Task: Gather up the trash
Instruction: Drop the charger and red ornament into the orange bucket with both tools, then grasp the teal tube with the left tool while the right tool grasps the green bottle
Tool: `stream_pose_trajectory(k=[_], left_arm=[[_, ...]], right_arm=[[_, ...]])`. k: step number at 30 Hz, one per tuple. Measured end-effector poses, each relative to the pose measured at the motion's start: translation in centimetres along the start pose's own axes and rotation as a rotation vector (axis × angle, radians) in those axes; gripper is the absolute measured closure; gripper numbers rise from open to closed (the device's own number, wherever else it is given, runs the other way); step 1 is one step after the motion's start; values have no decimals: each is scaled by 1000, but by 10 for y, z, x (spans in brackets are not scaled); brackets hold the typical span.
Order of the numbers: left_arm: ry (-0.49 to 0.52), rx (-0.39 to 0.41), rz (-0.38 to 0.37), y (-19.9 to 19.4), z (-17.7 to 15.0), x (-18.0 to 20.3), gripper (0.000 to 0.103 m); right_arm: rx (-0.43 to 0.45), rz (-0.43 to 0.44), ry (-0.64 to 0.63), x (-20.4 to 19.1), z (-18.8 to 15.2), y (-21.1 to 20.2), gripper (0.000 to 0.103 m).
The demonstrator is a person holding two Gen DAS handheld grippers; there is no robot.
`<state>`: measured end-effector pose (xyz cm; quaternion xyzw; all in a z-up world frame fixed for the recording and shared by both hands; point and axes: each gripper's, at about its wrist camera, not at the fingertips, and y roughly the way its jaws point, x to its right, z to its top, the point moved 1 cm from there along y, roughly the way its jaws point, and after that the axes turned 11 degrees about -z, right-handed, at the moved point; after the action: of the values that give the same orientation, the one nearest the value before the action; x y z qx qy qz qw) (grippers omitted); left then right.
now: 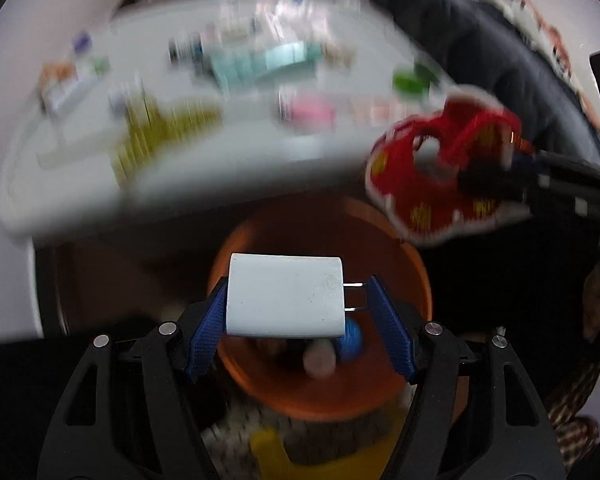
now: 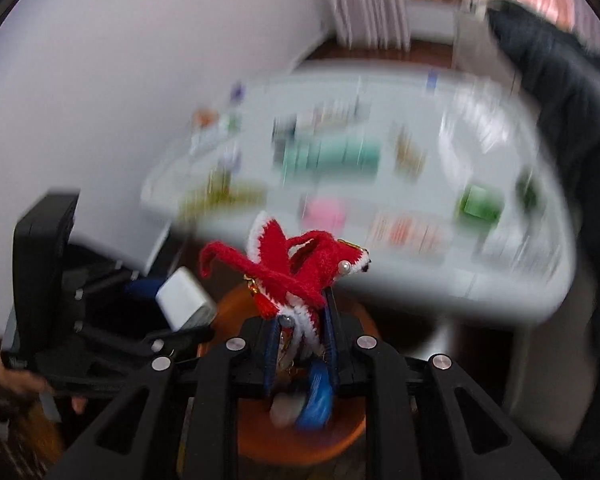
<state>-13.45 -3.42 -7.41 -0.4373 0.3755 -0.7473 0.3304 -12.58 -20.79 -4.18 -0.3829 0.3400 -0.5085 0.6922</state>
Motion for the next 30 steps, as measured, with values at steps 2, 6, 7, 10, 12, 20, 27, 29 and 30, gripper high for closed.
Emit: stream_pose_trajectory(k=[2,6,7,10,12,20,27,29,30], left_arm=[[-41,-88,-12,21,-11,-6,36],[-97,-165,30,38,-13,-18,35],[-102,-153,34,36,-11,-21,34],[-118,-96,18,24,-6,-26,33],[-97,-45,-13,12,4,-25,33],[454,150,48,-33,126,12,33],[596,15,41,41,193,-3,34],[616,-22,46,64,196,-5,37],[625,-33,50,71,198,-5,40]], right_arm=[[-88,7,-6,-7,-25,22,76],[-227,-50,7,-5,-54,62,42],[-225,-45,26,-2,-53,61,42],[-196,-19,86,10,-46,54,35],[-149,-7,139,23,-37,43,32],[36,-3,252,70,12,-9,21],[96,-21,307,88,19,-25,20],[79,-31,310,90,16,-20,20],[72,-32,312,91,15,-19,20]])
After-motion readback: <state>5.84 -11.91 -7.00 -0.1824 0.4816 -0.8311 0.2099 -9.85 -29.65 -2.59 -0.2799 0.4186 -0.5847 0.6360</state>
